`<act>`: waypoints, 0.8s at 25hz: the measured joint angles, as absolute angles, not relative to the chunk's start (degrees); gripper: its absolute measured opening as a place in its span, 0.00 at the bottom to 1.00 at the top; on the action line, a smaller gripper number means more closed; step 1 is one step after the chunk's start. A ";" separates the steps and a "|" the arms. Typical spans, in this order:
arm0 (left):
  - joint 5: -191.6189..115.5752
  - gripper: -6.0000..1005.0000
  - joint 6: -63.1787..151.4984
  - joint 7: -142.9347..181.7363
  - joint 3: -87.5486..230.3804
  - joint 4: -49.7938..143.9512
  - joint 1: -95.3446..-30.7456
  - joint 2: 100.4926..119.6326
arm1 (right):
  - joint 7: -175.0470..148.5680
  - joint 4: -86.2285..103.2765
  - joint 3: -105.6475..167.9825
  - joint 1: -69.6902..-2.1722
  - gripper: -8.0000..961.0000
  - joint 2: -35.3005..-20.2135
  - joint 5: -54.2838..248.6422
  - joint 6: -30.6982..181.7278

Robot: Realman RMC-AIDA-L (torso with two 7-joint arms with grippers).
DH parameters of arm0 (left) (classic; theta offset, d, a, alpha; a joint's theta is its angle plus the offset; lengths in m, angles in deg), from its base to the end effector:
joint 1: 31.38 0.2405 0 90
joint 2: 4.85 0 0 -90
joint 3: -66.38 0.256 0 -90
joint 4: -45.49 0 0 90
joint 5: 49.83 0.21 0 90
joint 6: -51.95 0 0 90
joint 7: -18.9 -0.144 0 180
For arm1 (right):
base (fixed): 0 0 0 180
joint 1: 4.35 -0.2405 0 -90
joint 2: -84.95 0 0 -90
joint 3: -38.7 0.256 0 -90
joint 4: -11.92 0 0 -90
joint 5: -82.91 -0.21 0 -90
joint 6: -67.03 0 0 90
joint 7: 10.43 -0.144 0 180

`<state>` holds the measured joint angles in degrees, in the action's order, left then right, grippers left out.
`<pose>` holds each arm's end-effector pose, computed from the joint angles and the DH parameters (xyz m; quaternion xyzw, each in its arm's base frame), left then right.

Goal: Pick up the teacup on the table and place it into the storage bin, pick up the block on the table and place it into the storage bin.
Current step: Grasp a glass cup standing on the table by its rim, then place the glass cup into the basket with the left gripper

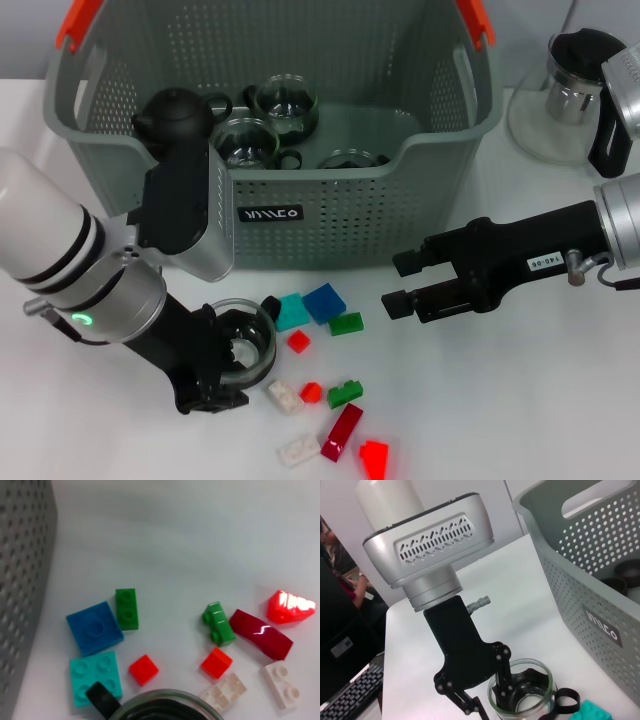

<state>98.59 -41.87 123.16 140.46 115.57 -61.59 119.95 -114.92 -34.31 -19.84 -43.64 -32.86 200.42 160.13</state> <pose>-0.2146 0.3121 -0.0366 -0.9797 -0.0875 0.1801 0.0058 0.1872 0.3495 -0.0166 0.9659 -0.2295 -0.1172 0.0234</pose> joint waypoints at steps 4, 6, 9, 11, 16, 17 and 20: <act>98.84 0.36 -41.04 123.83 140.77 115.27 -61.63 119.95 | -114.86 -34.31 -19.84 -43.64 0.75 -32.82 200.42 160.12; 98.91 0.32 -40.99 123.83 140.79 115.27 -61.66 119.95 | -114.86 -34.31 -19.84 -43.64 0.75 -32.81 200.42 160.12; 99.09 0.22 -40.99 123.82 140.86 115.27 -61.74 119.95 | -114.85 -34.31 -19.84 -43.64 0.75 -32.75 200.42 160.09; 99.18 0.15 -41.04 123.82 140.88 115.30 -61.75 119.95 | -114.83 -34.31 -19.84 -43.64 0.75 -32.73 200.42 160.04; 97.81 0.06 -47.38 124.10 139.48 118.57 -61.77 119.95 | -114.77 -34.31 -19.84 -43.64 0.75 -32.63 200.42 160.10; 97.81 0.06 -47.38 124.10 139.48 118.57 -61.77 119.95 | -114.77 -34.31 -19.84 -43.64 0.75 -32.62 200.42 160.15; 94.14 0.06 -55.85 124.13 135.08 122.29 -61.89 119.65 | -114.90 -34.32 -19.97 -43.64 0.75 -32.44 200.43 160.36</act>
